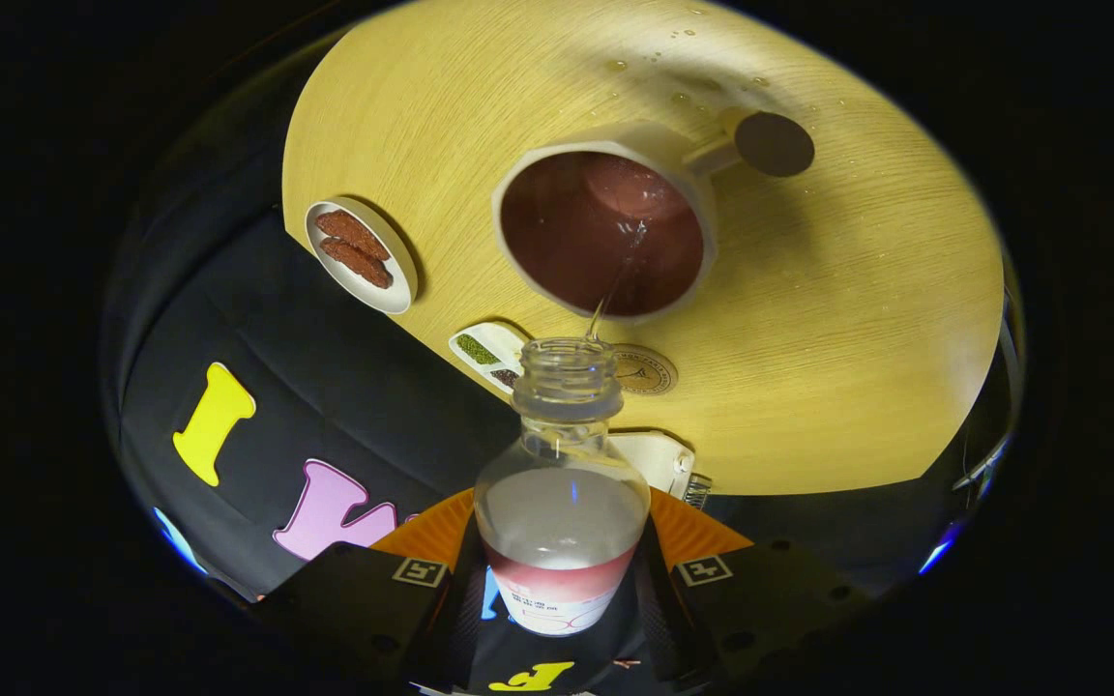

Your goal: Take the bottle from table, then pour the juice into the cup, finally place the bottle on the coaster

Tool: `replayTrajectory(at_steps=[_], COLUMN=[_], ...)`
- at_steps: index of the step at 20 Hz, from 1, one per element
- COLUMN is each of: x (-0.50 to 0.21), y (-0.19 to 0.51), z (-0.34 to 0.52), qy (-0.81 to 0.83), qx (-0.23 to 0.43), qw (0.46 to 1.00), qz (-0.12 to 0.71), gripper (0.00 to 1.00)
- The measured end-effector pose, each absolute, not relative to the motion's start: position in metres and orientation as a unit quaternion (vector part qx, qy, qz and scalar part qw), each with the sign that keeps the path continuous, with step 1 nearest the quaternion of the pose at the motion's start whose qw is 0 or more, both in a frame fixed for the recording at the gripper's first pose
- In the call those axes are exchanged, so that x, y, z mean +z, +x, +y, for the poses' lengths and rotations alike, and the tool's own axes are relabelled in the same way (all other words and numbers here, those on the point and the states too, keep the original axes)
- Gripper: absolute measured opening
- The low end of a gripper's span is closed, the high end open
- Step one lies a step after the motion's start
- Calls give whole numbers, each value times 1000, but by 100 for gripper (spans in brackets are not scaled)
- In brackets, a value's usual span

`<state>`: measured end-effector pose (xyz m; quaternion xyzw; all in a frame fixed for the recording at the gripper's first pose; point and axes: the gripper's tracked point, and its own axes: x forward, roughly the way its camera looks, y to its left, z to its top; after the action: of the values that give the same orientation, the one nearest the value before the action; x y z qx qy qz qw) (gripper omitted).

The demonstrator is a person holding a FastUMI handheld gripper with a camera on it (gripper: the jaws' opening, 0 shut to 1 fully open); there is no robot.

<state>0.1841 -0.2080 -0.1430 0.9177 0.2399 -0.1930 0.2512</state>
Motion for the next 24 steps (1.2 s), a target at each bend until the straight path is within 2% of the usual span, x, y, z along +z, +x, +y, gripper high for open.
replayTrajectory(at_steps=[12,24], x=[-134,-138], y=[180,179], z=[-218,-217], qy=[924,919], qx=[-192,-196], qw=[223,227], qz=[243,255], gripper=[71,70])
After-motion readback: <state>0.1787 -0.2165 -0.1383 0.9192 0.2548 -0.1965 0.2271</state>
